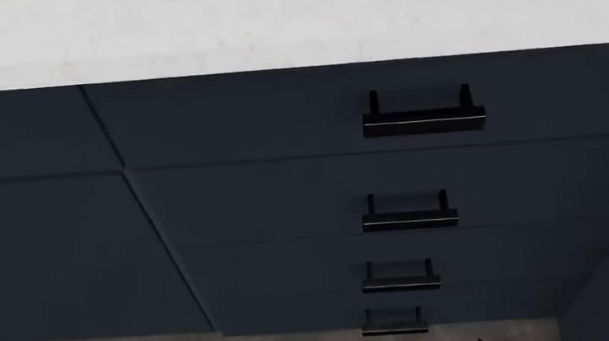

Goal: Open the right drawer.

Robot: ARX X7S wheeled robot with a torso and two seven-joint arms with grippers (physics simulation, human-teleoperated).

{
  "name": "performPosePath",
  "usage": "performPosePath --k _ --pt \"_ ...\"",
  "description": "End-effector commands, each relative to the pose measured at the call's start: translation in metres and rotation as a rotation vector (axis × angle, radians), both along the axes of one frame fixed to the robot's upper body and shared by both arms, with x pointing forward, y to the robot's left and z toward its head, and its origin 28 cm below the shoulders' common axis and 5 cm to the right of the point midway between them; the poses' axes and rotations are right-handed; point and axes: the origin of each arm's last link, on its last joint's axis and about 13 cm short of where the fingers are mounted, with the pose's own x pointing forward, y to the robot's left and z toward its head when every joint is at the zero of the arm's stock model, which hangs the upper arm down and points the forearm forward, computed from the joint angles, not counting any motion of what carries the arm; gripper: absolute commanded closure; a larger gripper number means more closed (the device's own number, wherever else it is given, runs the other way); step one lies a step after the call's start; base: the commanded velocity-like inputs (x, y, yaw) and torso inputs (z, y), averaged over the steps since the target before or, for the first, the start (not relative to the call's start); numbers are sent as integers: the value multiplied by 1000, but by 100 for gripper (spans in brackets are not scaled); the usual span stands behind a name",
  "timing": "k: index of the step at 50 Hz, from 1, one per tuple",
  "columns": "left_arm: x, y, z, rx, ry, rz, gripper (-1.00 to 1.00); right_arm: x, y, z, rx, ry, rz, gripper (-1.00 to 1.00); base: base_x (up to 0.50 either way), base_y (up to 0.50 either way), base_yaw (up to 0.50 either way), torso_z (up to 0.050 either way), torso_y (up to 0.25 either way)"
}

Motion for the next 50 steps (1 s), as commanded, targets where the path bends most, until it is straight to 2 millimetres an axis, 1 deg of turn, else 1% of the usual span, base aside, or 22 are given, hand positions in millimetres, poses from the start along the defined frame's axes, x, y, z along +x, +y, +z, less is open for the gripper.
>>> performPosePath --k 1,17,41,43,50 --pt "0 0 0 -6 3 2 -100 -1 0 2 4 -9 11 -100 176 0 0 0 0" --pt "1 0 1 -11 7 3 -100 0 0 0 1 -12 15 -100 185 0 0 0 0" --pt "0 0 -1 -2 9 2 -100 -1 -1 2 -1 -13 5 -100 178 0 0 0 0" --pt "0 0 0 -6 10 0 -100 -1 -1 -1 1 -13 6 -100 129 0 0 0 0" --pt "0 1 0 -14 10 -2 -100 -1 0 2 -16 -13 -6 -100 35 0 0 0 0"
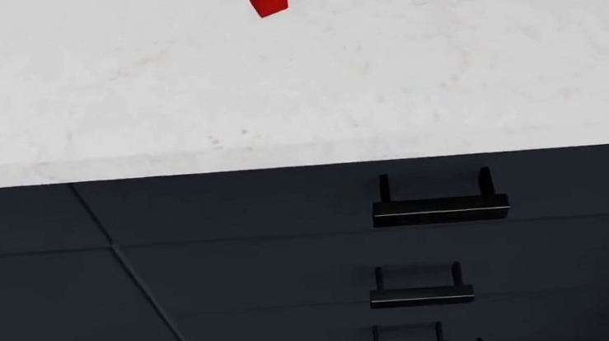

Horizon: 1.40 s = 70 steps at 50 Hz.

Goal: Open the right drawer.

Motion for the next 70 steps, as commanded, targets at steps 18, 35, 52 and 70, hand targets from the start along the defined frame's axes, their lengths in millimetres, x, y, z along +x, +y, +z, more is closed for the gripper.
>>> performPosePath --k 18,35,52,70 --pt "-1 0 -1 -12 10 -12 -100 13 -4 14 -421 -22 -116 -100 0 0 0 0 0" --pt "-1 0 -2 -15 28 -14 -100 13 -8 19 -822 -59 -142 -100 0 0 0 0 0" --pt "-1 -1 -3 -7 29 -15 -100 14 -14 16 -1149 -62 -150 -100 0 0 0 0 0" --pt "-1 -2 -3 -14 40 -25 -100 18 -21 31 -1391 -68 -235 -100 0 0 0 0 0"
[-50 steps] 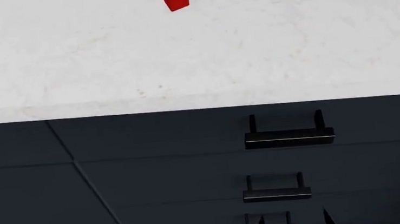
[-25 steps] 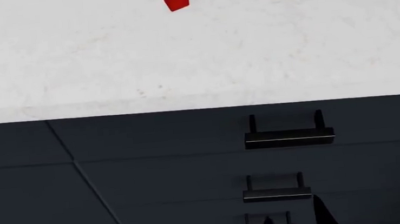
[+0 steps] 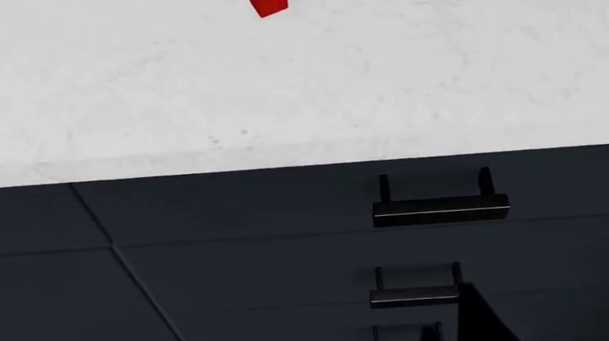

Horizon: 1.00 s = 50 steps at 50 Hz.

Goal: Open the right drawer.

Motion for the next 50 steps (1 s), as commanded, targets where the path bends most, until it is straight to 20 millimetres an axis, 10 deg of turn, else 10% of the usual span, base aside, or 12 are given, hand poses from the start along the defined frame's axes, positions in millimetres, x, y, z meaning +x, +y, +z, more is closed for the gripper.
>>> performPosePath --k 1,50 --pt "0 0 0 -1 5 -4 -100 2 -5 9 -175 -28 -50 -100 0 0 0 0 0" --pt "0 -1 -3 10 9 -6 -100 36 -10 5 -424 -21 -84 -100 0 0 0 0 0"
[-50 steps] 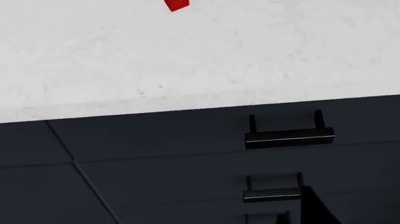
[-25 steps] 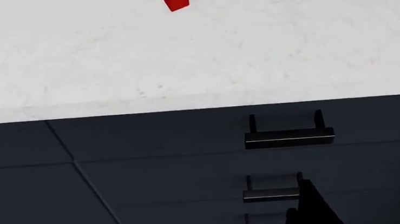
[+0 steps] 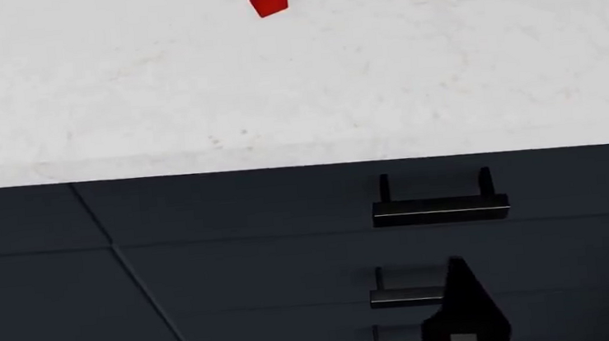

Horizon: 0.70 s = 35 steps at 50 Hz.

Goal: Open the right drawer.

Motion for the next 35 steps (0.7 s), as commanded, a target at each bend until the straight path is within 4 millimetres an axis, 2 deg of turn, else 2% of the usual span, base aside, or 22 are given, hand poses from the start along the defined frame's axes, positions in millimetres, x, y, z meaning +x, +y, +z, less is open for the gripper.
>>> performPosePath --k 1,3,9,35 --pt "0 0 0 4 0 -1 -100 19 -2 -2 -51 -1 3 -100 0 0 0 0 0" --pt "0 0 0 4 0 0 -100 22 -1 5 -52 1 -3 -100 0 0 0 0 0" --pt "0 0 -1 3 0 2 -100 32 2 9 -78 -10 2 -100 0 0 0 0 0" --pt "0 0 -1 7 5 -5 -100 70 -2 10 -178 -36 -23 -100 0 0 0 0 0"
